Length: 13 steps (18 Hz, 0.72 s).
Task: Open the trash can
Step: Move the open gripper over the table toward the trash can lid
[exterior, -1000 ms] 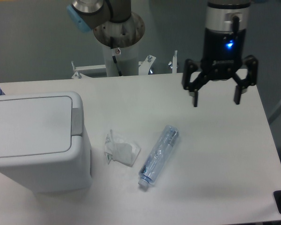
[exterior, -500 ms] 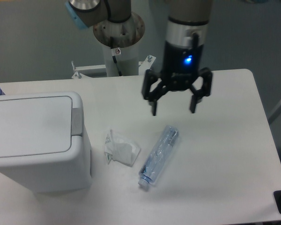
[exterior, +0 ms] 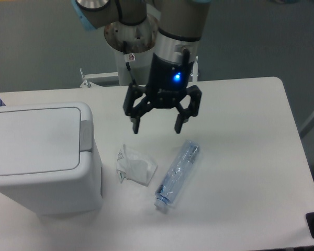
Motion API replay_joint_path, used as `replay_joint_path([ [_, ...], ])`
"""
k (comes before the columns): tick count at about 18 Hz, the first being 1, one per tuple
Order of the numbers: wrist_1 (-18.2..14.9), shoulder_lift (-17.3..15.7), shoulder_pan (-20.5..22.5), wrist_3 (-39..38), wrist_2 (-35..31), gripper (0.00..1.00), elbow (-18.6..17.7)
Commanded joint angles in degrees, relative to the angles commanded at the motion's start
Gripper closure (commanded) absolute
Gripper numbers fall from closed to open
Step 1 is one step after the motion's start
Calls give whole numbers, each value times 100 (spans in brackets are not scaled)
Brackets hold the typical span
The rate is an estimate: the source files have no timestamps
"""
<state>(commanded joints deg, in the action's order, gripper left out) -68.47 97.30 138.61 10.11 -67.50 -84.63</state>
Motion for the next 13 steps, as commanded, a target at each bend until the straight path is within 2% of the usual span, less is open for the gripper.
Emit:
replay_joint_path([
  [3, 17, -123, -106, -18, 8, 0, -167],
  [13, 97, -79, -378, -9, -35, 0, -334],
])
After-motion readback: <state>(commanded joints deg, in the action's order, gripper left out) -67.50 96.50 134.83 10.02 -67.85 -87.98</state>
